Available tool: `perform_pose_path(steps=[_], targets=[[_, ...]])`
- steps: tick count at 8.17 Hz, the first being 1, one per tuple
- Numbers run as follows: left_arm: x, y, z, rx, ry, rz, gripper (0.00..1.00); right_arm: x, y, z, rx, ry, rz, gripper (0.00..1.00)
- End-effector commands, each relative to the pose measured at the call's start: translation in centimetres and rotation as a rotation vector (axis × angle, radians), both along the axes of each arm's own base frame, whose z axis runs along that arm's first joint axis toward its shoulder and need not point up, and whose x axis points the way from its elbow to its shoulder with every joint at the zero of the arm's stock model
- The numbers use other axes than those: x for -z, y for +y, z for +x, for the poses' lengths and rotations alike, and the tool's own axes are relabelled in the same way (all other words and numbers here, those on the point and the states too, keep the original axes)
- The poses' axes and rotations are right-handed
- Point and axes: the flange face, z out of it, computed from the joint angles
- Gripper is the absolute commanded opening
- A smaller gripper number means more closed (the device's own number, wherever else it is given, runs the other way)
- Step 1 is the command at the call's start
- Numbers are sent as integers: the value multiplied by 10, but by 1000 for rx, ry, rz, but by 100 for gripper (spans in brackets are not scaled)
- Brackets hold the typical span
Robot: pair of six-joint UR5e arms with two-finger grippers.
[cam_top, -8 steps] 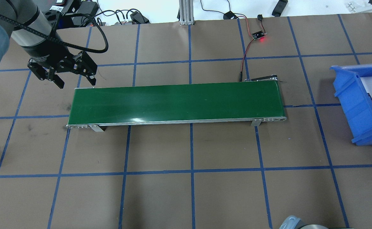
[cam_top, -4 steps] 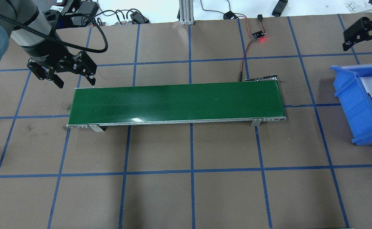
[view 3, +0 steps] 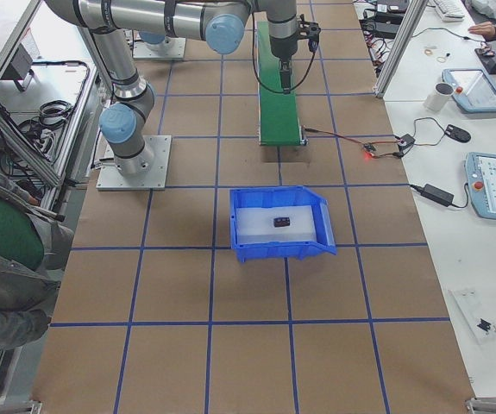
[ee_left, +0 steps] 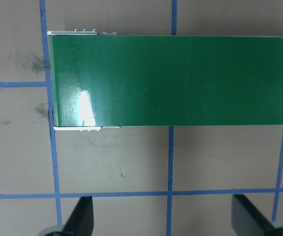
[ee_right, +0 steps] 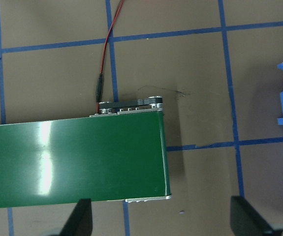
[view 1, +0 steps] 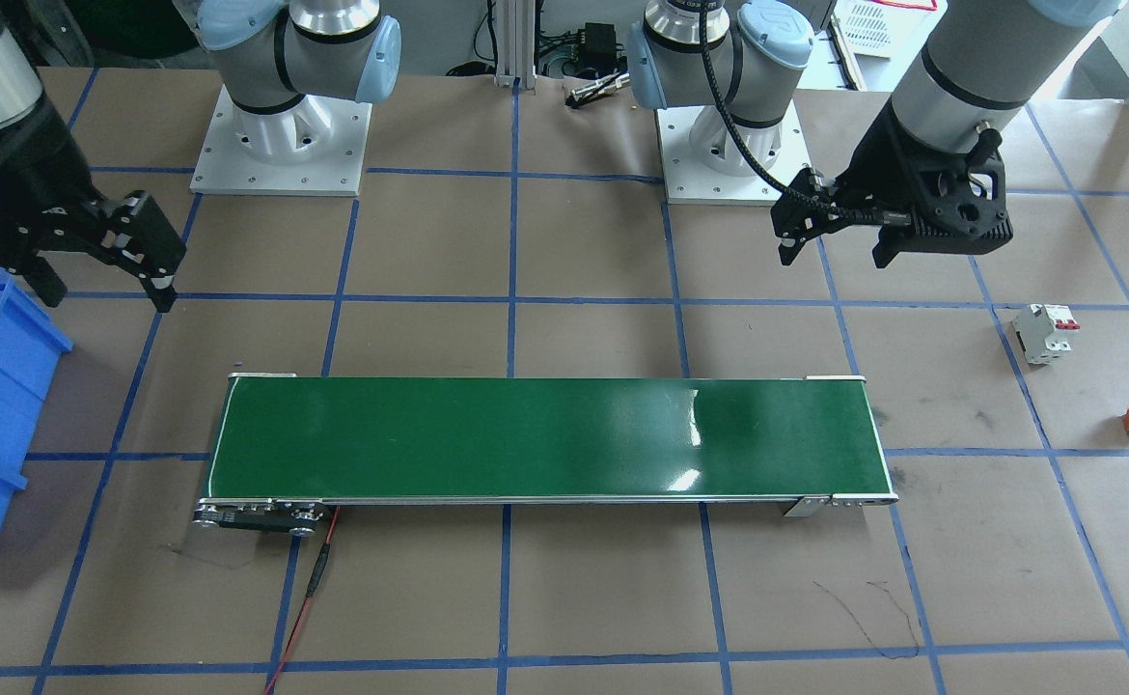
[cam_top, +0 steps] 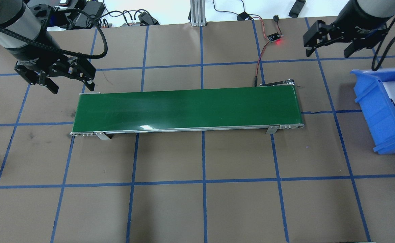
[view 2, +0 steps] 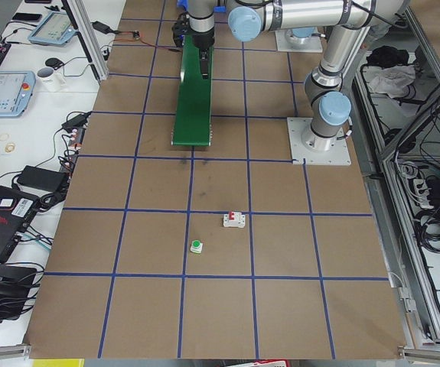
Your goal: Move capacitor from left to right
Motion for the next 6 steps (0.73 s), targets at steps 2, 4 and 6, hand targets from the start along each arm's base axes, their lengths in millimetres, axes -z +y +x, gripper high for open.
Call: perform_pose_path(steps=[2,4,6], targets=[[-18,19,4,1,-58,-4,100,15,10,67,-5,-20,36,100],[-17,19,4,0,-60,-3,100,19,12,86,0,-25,44,100],[-17,19,3,1,-63,-4,100,21,11,86,-18,-20,47,100]])
